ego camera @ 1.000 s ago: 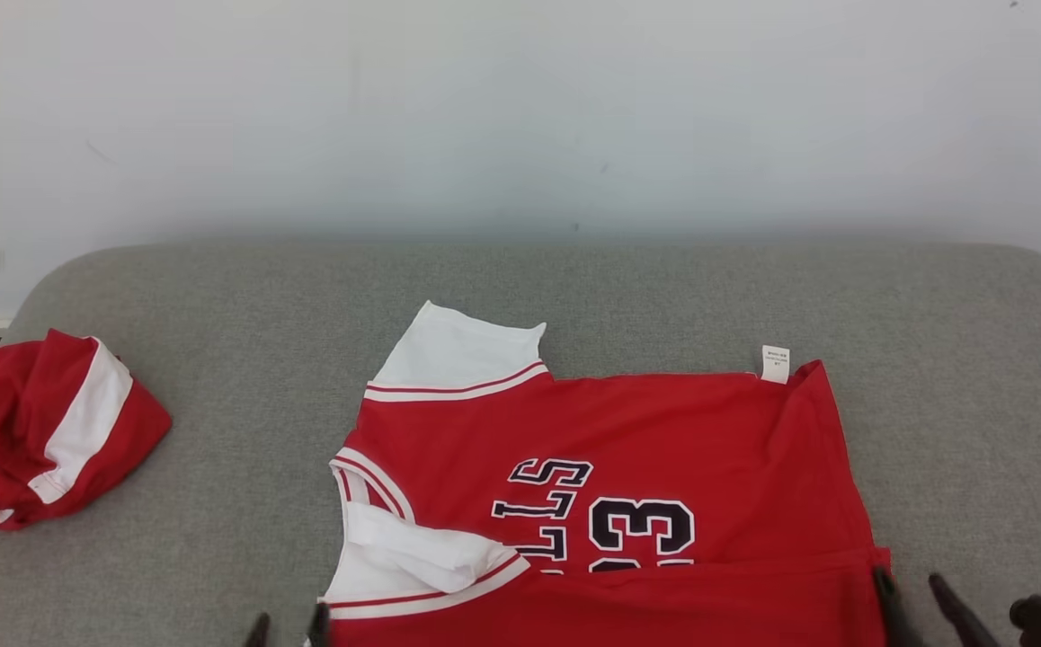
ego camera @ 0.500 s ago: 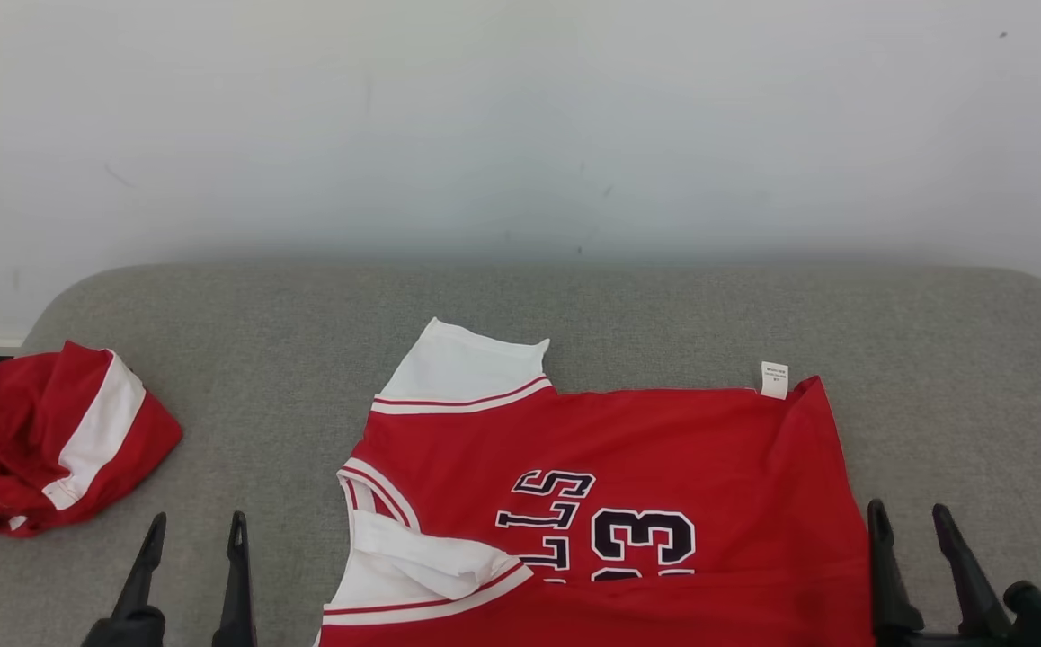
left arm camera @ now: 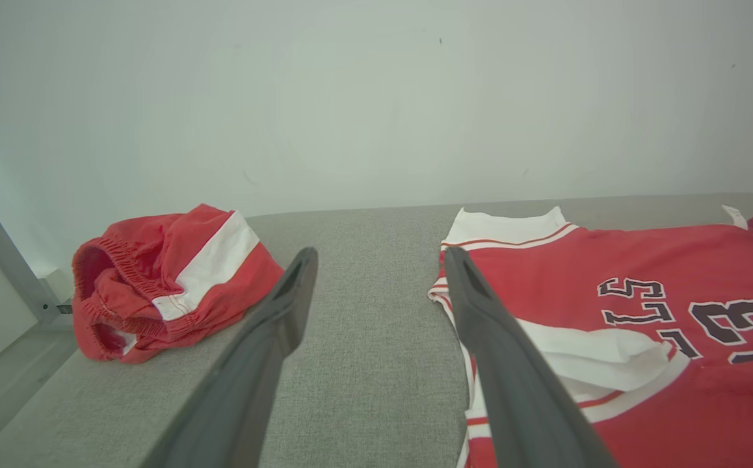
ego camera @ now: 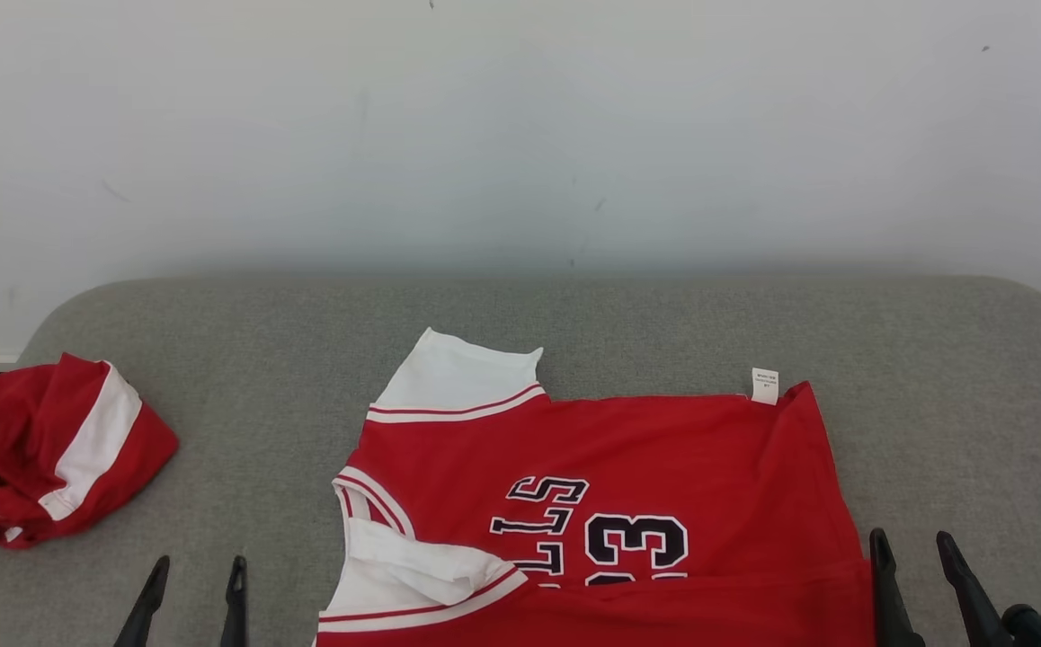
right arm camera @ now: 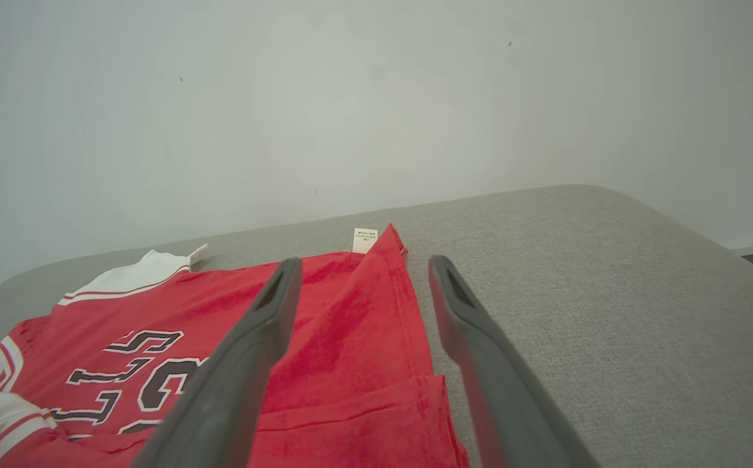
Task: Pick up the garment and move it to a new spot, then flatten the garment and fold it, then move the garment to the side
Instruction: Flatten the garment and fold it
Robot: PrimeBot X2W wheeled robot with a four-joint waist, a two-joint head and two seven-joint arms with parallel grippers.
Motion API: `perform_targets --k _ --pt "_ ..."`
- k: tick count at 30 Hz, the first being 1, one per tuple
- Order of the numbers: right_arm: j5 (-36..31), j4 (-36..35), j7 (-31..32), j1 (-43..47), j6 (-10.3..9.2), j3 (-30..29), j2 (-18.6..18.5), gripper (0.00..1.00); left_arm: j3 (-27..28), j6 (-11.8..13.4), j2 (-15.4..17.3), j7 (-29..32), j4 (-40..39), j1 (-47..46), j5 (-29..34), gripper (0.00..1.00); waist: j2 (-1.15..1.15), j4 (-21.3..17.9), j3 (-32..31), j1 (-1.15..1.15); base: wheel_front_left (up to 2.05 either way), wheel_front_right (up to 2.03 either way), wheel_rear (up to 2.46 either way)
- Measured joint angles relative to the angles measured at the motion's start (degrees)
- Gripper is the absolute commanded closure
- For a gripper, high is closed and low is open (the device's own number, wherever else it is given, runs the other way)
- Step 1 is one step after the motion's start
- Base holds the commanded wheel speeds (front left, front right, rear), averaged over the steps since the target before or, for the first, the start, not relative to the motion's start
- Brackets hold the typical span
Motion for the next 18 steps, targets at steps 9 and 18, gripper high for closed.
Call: perform_targets --k 9,18 --pt "1.4 2.6 5.6 -8.8 0.0 2.9 -3.5 0.0 0.2 -2.8 2.2 5.5 2.6 -9.9 -3.3 0.0 0.0 -2.4 1.9 0.0 0.0 0.0 0.0" --pt "4.2 14.9 10.5 -29.1 -0.01 7.1 -6.1 0.0 -4.4 -5.5 6.8 12.6 12.9 -33.8 -7.8 0.0 0.01 -5.9 8.3 0.01 0.0 0.0 0.0"
